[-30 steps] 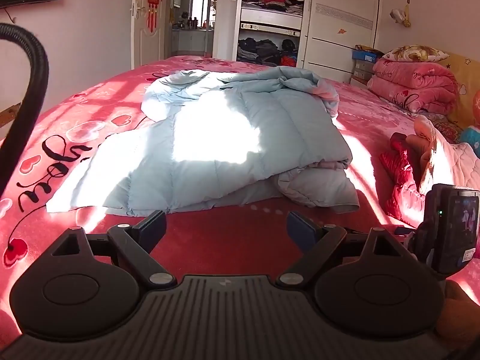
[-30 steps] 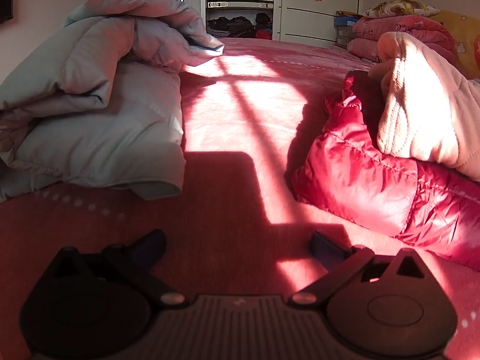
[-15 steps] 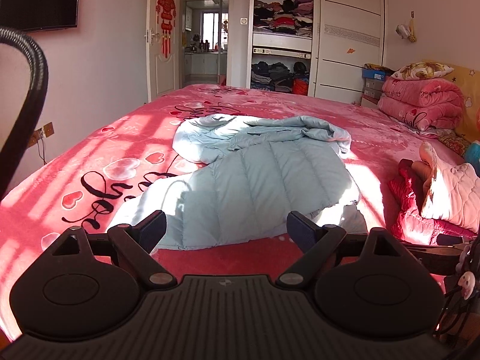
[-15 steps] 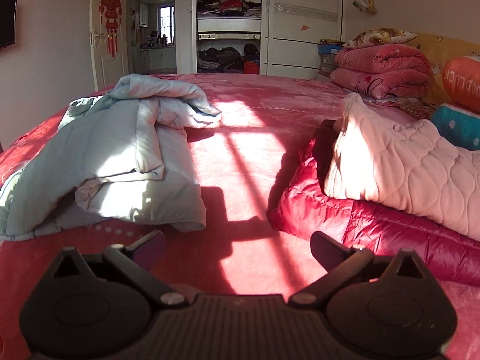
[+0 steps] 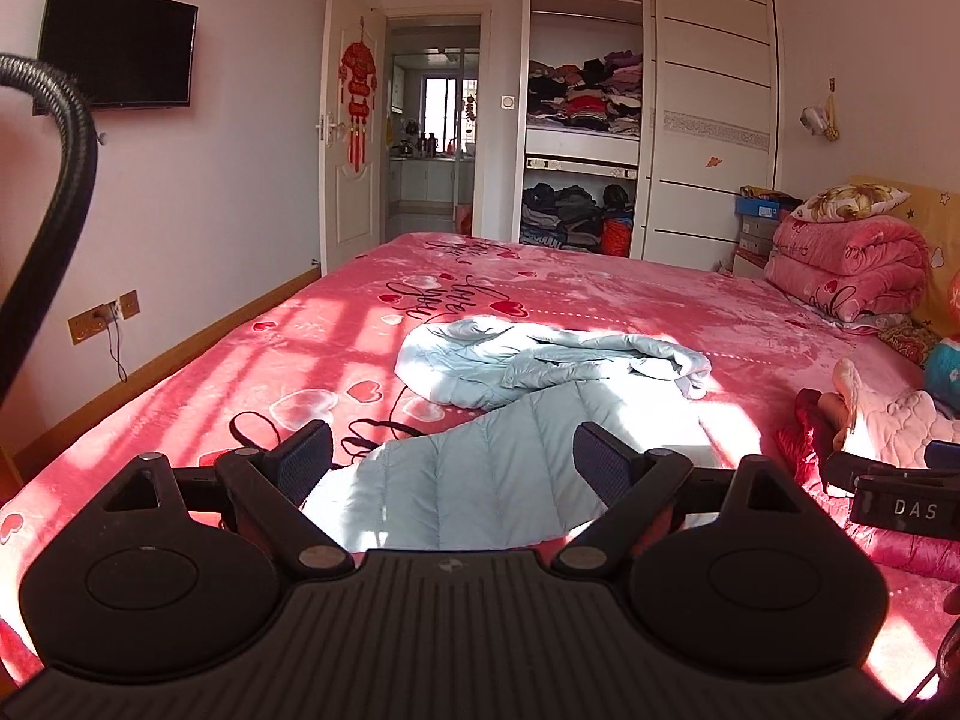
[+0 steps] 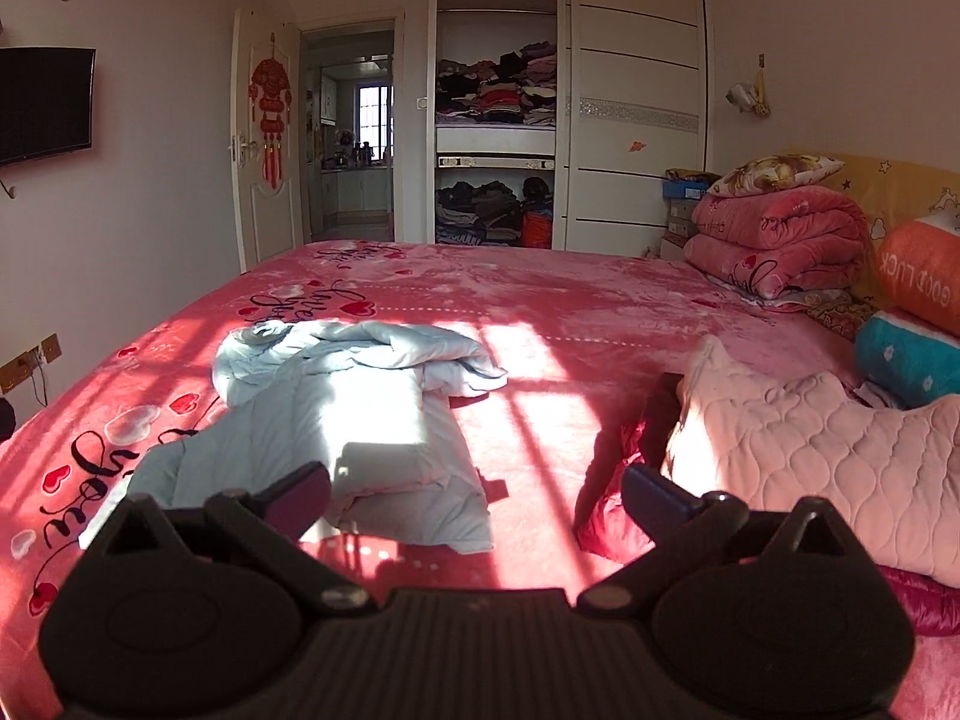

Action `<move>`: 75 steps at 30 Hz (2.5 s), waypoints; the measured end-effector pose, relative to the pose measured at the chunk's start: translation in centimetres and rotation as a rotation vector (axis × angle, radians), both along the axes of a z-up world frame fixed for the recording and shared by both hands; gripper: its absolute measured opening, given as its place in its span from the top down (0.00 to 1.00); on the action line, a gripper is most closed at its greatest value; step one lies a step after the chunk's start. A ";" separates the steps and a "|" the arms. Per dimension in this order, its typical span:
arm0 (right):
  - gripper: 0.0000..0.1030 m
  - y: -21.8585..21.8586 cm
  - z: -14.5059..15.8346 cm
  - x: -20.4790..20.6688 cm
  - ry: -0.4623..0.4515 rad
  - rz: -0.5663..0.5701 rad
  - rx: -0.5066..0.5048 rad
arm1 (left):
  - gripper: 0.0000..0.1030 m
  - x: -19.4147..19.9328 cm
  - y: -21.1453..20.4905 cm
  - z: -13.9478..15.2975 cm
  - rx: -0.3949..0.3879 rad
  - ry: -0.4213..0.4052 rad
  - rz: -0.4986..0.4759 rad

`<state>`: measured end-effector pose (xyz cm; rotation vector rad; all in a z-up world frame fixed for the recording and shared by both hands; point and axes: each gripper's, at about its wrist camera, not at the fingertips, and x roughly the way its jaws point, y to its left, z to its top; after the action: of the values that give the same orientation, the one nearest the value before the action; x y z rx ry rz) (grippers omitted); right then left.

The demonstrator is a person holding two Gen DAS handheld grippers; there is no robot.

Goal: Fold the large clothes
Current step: 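Move both open grippers toward the crumpled light blue jacket on the bed, then close the left gripper on the jacket's edge and lift it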

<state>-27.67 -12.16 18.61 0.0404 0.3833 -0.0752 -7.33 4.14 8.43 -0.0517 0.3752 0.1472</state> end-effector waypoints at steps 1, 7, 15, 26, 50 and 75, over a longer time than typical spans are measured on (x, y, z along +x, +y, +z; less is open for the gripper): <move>0.01 0.2 0.6 -0.3 -0.016 0.007 0.000 | 0.00 -0.2 0.4 0.3 -0.003 -0.011 0.001; 0.01 1.7 3.3 -2.3 -0.077 0.034 0.001 | 0.00 -0.1 0.4 0.9 0.002 -0.052 0.019; 0.01 2.1 4.9 -3.8 -0.108 0.060 0.055 | 0.00 -0.5 0.3 0.7 0.008 -0.101 0.034; 0.01 1.8 6.0 -5.9 -0.154 0.065 0.066 | 0.00 -0.8 0.4 0.4 0.023 -0.143 0.010; 0.01 -0.7 -2.9 -1.1 -0.018 0.034 0.132 | 0.00 0.4 2.2 -2.6 0.029 0.001 -0.034; 0.01 -2.5 -12.4 5.9 0.141 0.130 0.096 | 0.00 2.2 11.4 -13.7 -0.491 0.135 0.068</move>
<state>-21.75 -14.67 6.24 0.1055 0.5295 0.0696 -5.11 15.49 -5.24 -0.5410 0.5386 0.1237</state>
